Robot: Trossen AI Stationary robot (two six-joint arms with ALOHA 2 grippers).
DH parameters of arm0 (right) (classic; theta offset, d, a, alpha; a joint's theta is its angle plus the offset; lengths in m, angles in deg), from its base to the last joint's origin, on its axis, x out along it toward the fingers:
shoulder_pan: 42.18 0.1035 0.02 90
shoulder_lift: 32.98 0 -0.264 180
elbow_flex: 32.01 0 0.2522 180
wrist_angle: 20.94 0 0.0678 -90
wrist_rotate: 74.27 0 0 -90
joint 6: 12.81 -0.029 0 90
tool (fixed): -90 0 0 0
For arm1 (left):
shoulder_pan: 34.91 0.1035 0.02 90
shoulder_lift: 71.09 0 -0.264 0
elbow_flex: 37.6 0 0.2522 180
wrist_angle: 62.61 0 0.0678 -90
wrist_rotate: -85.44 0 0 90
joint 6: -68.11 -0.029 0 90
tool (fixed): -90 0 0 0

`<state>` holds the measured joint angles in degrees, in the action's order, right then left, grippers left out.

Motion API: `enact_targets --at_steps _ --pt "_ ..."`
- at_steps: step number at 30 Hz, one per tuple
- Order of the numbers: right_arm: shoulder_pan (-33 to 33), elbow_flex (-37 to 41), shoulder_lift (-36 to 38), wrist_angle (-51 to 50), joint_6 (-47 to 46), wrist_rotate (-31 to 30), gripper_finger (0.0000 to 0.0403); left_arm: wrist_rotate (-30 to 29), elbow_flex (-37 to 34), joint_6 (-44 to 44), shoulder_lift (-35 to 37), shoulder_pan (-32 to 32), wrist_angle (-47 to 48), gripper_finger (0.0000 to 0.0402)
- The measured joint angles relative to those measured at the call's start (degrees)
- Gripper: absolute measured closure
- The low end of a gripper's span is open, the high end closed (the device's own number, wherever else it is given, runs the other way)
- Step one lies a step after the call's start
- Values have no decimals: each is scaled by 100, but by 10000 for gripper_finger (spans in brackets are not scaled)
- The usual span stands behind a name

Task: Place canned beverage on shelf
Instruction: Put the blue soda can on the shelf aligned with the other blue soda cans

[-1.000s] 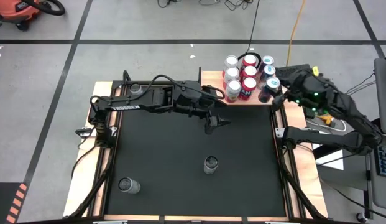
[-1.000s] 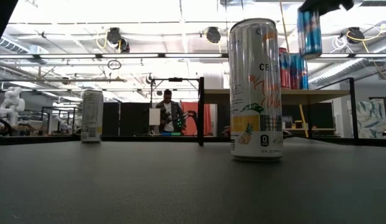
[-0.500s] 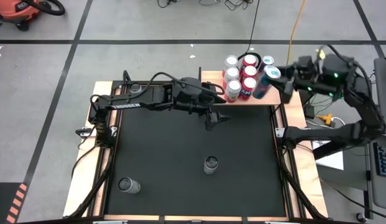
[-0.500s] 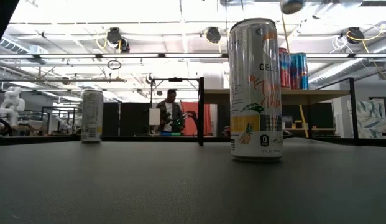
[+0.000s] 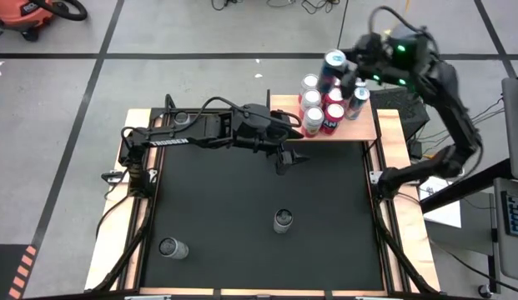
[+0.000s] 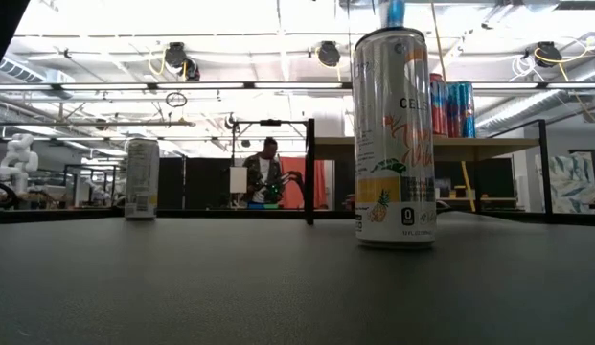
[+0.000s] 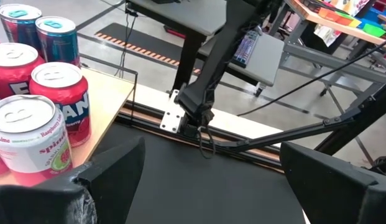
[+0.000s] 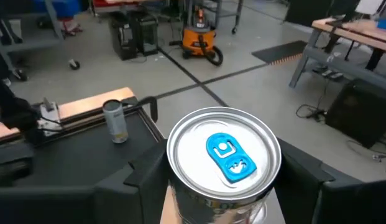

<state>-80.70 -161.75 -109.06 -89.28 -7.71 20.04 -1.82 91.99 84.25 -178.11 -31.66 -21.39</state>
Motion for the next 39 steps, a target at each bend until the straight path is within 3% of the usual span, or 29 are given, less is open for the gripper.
enact_targets --at_steps 4,8,12,18,24,30,39 --pt "-482 -180 -253 18 112 263 195 0 0 2 0 -1 4 26" --pt "-1067 -236 -57 -64 176 296 195 0 0 4 0 -12 8 26" --pt "-1552 -247 278 -675 250 920 195 0 0 2 0 -55 9 26" --pt "-1841 -238 583 -1927 702 1724 195 0 0 -44 0 -66 7 26" --pt "-1998 -102 1019 -2371 997 2127 195 0 0 -39 0 -34 7 26" --pt "-2152 1181 1994 -2330 1154 2635 195 0 0 -4 0 -58 7 26" --pt "-2191 3890 3216 -406 813 2904 195 0 0 -4 0 -67 7 26"
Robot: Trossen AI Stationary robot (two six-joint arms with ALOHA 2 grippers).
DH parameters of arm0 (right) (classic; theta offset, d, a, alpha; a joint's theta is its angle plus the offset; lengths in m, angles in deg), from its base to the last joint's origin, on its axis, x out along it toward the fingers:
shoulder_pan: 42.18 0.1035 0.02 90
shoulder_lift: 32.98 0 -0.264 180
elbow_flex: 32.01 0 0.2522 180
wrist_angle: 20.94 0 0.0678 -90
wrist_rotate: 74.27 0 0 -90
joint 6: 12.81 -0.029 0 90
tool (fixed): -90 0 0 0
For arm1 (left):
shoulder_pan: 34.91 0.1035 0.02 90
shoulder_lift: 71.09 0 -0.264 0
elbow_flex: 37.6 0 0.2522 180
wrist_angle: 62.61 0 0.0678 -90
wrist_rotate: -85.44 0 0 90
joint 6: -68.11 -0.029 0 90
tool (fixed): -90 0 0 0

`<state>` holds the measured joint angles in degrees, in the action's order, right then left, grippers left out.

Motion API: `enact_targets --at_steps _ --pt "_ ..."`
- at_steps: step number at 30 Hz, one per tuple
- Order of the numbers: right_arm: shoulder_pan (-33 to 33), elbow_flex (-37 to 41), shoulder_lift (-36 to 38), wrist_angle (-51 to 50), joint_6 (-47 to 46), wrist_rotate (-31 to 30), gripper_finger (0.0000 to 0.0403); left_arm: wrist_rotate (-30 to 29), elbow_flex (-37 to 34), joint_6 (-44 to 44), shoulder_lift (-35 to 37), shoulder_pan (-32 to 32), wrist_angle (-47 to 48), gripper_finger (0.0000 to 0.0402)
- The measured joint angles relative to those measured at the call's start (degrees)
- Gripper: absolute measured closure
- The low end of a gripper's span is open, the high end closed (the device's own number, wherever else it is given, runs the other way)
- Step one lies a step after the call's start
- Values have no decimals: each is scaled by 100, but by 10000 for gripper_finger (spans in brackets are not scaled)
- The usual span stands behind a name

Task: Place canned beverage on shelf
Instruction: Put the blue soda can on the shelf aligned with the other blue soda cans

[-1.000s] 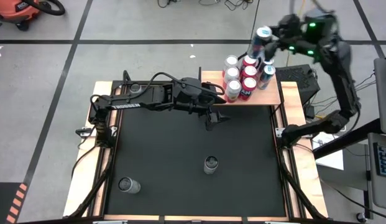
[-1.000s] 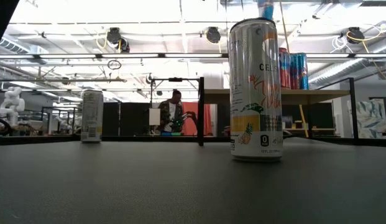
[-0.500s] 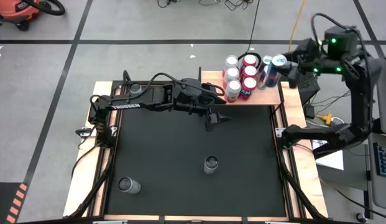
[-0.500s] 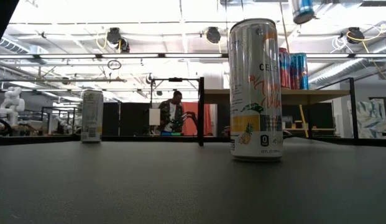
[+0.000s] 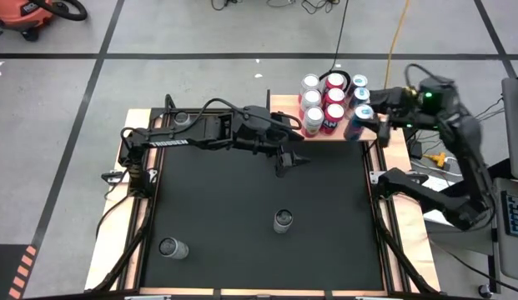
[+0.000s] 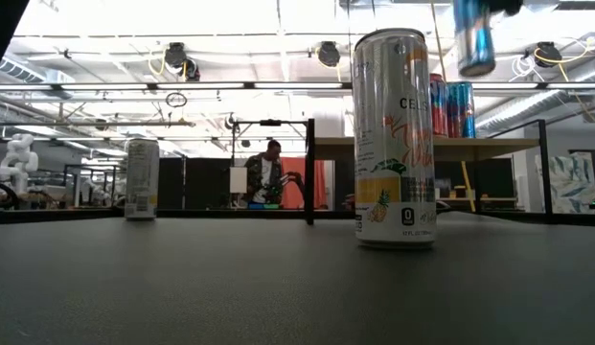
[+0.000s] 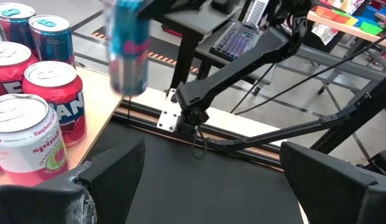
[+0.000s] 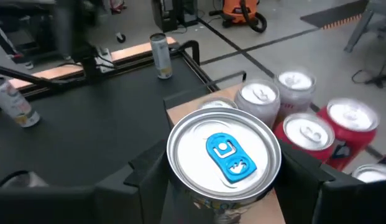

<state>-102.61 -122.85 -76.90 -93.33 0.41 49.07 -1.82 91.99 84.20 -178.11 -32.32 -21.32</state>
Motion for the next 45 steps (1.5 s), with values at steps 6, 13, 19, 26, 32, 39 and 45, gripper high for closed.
enact_targets --at_steps 6,13,19,26,32,39,45 --pt "-60 946 216 441 -156 -69 195 2 0 128 0 -43 0 26" --pt "-509 1057 382 440 257 -209 195 0 0 157 0 -166 2 26" --pt "-965 1081 276 358 733 1 195 0 0 134 0 -192 0 26" --pt "-1361 1411 246 397 880 427 195 -7 0 112 0 -186 0 26" --pt "-1596 1450 268 418 1205 428 195 -101 0 107 0 -186 0 26" --pt "-1763 1450 176 395 1445 428 195 -158 0 -14 0 -181 0 26" --pt "-1803 1521 128 415 1445 446 195 -202 0 -13 0 -150 0 26"
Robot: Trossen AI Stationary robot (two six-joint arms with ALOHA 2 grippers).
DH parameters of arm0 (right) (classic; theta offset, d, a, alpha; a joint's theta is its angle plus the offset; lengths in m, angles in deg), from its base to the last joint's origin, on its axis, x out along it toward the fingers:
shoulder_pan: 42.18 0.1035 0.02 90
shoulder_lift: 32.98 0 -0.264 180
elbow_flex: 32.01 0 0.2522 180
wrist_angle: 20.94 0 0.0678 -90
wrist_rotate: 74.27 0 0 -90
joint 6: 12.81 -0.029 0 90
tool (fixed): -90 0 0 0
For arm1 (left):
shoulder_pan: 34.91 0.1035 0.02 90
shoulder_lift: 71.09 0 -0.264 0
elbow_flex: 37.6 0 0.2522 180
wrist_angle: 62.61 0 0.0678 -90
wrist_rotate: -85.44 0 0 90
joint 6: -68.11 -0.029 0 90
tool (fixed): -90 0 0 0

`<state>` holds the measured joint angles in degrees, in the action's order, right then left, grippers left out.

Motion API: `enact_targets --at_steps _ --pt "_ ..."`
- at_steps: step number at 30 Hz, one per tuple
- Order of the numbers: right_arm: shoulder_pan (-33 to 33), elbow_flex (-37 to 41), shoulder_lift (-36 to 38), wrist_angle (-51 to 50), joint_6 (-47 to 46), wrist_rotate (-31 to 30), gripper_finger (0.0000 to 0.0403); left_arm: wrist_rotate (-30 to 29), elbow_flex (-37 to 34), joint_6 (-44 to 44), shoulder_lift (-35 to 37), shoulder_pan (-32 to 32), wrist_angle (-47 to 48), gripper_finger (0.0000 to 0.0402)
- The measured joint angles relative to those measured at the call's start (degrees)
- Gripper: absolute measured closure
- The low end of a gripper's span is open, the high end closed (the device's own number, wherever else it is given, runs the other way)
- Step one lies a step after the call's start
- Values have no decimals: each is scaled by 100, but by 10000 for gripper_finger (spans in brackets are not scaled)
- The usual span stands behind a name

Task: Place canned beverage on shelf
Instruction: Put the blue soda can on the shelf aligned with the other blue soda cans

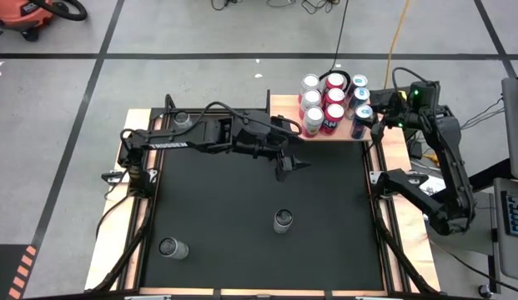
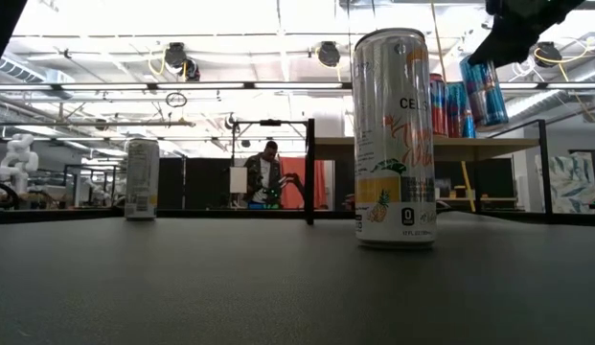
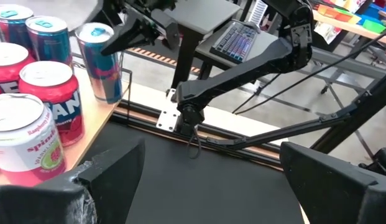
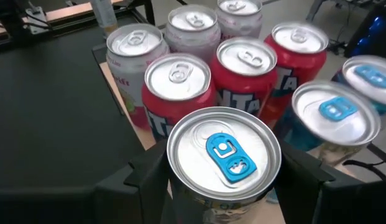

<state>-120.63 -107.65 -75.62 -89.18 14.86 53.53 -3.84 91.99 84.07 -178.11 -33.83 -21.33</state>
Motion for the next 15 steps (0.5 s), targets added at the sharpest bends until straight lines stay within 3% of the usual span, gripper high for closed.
enact_targets --at_steps 15 --pt "0 237 -7 337 -55 138 195 -58 0 -35 0 6 0 26"
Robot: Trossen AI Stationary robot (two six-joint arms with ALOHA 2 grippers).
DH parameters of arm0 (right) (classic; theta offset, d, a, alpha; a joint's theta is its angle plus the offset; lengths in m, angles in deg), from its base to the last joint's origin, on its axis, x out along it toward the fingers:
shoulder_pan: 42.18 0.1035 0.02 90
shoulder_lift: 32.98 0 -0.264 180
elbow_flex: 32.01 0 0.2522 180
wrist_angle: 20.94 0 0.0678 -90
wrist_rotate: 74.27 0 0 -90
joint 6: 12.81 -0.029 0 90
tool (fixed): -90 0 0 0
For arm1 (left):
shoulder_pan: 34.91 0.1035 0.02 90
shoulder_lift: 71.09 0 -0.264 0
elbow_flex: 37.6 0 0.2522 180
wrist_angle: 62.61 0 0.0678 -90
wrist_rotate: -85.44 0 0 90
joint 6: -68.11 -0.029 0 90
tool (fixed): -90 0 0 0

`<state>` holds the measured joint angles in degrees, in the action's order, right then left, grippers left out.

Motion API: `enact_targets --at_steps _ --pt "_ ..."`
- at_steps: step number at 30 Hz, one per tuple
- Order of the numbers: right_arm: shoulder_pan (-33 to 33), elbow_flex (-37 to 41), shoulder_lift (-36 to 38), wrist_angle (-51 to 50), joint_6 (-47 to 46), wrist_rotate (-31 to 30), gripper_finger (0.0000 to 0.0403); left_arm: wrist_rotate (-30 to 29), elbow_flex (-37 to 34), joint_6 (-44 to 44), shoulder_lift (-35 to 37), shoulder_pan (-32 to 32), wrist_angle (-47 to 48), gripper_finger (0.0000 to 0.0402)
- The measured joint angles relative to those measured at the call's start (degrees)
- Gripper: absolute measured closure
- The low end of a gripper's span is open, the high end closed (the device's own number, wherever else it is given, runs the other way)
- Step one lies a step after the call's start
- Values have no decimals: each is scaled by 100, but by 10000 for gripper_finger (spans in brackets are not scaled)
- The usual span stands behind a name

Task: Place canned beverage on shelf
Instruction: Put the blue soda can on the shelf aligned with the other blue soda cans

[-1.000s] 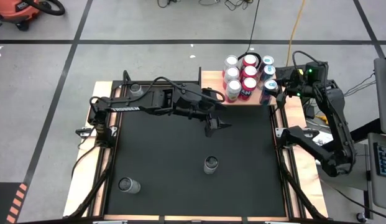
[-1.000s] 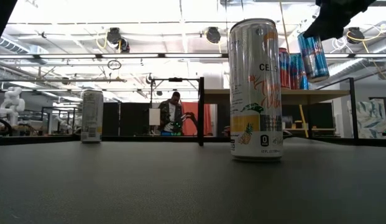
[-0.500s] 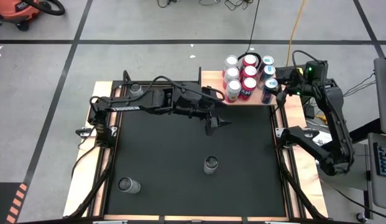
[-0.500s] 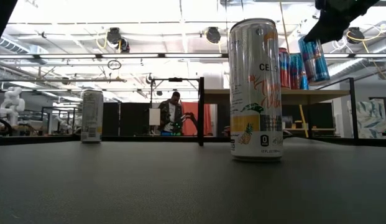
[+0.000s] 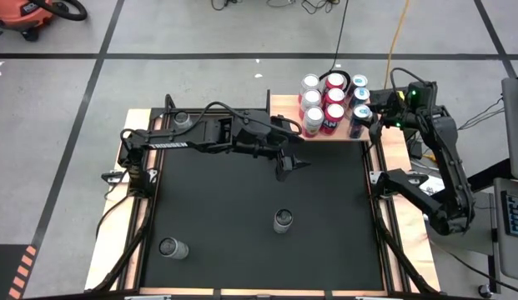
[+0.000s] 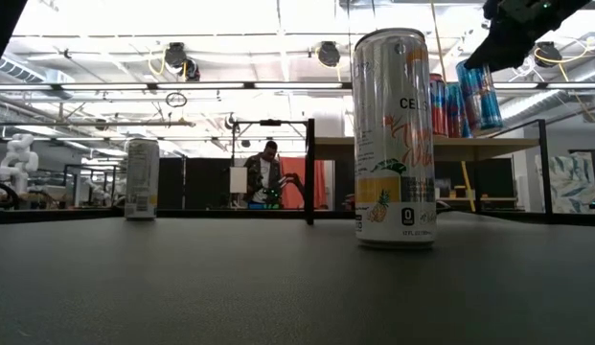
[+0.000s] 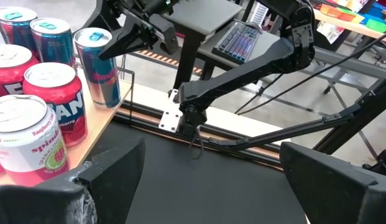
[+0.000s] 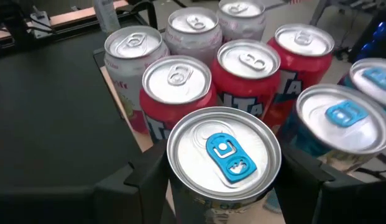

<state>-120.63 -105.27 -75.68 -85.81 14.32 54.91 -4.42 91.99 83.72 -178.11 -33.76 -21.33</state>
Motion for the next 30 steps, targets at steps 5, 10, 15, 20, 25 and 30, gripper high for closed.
enact_targets --at_steps 5,10,15,20,25,30 --pt "0 0 -78 30 58 -7 195 0 0 0 0 0 -1 26" --pt "0 0 -158 30 128 -9 195 0 0 5 0 0 -1 26" --pt "2 0 -164 30 225 -17 195 0 0 11 0 0 -1 26" --pt "2 0 -164 22 252 -40 195 0 0 13 0 0 1 26" --pt "2 0 -164 -77 281 -190 194 0 0 15 0 0 1 26" --pt "2 -4 -162 -147 359 -199 194 0 0 15 0 0 1 26"
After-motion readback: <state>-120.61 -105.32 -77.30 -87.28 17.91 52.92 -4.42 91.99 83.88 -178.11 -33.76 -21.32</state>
